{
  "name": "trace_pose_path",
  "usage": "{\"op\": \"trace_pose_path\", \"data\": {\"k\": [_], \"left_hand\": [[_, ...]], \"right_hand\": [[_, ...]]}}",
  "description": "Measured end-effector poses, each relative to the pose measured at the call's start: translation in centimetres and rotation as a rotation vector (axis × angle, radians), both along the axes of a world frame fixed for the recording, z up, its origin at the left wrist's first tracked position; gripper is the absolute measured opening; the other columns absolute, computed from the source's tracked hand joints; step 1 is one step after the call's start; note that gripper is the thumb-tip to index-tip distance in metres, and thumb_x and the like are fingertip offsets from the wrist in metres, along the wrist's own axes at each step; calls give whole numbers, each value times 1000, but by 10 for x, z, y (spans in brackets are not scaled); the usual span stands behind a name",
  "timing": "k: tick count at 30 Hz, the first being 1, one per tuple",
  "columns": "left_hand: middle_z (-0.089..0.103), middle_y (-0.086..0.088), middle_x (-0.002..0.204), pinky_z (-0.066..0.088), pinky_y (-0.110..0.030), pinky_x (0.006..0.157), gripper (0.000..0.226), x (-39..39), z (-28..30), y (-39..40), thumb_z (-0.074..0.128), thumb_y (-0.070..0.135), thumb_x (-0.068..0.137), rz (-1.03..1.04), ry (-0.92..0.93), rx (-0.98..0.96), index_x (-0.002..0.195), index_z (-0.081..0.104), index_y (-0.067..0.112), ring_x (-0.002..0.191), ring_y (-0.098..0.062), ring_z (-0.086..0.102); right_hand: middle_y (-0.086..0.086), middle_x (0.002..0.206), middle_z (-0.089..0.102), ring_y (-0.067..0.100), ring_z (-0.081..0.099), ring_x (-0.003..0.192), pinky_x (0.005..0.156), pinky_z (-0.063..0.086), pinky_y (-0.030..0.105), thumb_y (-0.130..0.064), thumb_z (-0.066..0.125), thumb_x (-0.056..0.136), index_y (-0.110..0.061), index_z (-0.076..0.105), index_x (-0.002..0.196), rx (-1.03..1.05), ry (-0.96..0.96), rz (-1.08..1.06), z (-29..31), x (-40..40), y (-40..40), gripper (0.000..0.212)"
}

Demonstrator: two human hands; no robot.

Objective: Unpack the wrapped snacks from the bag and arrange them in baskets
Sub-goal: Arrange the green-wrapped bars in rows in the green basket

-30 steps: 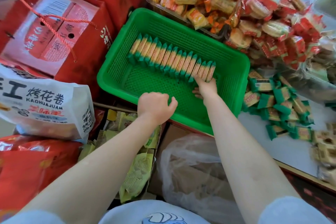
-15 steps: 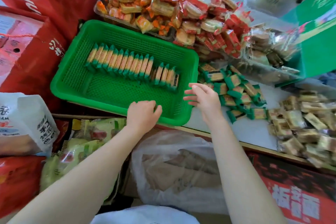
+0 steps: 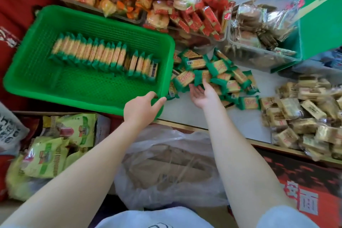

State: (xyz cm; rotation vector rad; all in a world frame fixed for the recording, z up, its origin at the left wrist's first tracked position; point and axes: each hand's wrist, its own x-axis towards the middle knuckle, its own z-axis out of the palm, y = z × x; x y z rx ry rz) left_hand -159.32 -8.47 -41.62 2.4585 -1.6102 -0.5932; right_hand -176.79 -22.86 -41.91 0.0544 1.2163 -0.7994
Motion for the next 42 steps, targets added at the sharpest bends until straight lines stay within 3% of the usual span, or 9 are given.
{"op": "trace_pose_path", "data": {"k": [3,6,12,17,22,26,34,37,42], "left_hand": [[57,3,65,33,-28,46,61,1,-3,1,30,73,95,9,-31,11,127,57,29,64,-23,59],[59,3,64,39,-28,46,61,0,-4,2,30,74,94,15,-16,16,126,58,30,60,-20,58],[57,3,60,32,-26,44,61,-1,-1,1,29,73,94,23,-19,23,126,57,30,53,-16,54],[58,2,60,34,-27,44,60,-1,-2,1,28,73,94,18,-19,28,126,56,30,54,-17,55],[58,2,62,36,-28,45,60,-1,-2,0,27,74,94,19,-20,44,126,55,30,56,-19,56],[59,2,63,35,-28,46,59,-1,-2,1,28,73,95,20,6,52,125,55,30,57,-19,57],[61,2,67,32,-27,45,60,1,-2,0,26,74,95,15,18,50,124,55,31,58,-19,57],[60,2,66,33,-27,45,60,0,0,0,26,74,95,11,15,58,125,54,30,57,-18,57],[60,2,66,34,-28,46,60,2,2,-1,26,74,95,7,22,64,125,53,29,58,-18,58]], "right_hand": [[7,89,63,16,60,75,64,44,23,-34,65,96,-4,59,110,47,-16,-69,-6,5,-9,34],[2,78,60,11,53,64,59,40,21,-37,71,92,-7,61,94,59,23,-61,-9,1,-7,31],[4,94,60,17,58,85,74,49,29,-34,72,90,-12,62,106,-57,126,288,-10,-3,31,29],[8,118,69,25,65,105,101,52,45,-54,78,80,-11,62,121,-119,393,447,-34,21,24,61],[10,129,62,28,63,110,97,55,43,-50,84,74,-8,50,137,-66,426,351,-37,36,9,83],[11,127,65,25,66,106,78,57,35,-35,85,78,-12,53,134,-40,297,272,-34,39,6,69],[5,103,68,21,62,96,84,48,31,-34,76,88,-16,64,106,-43,251,322,-28,29,14,28],[9,112,68,24,64,104,85,54,34,-29,75,90,-14,60,117,-28,281,287,-28,27,17,34],[12,120,67,24,69,96,64,56,33,-29,77,87,-9,53,133,-97,350,250,-19,42,10,55]]}}
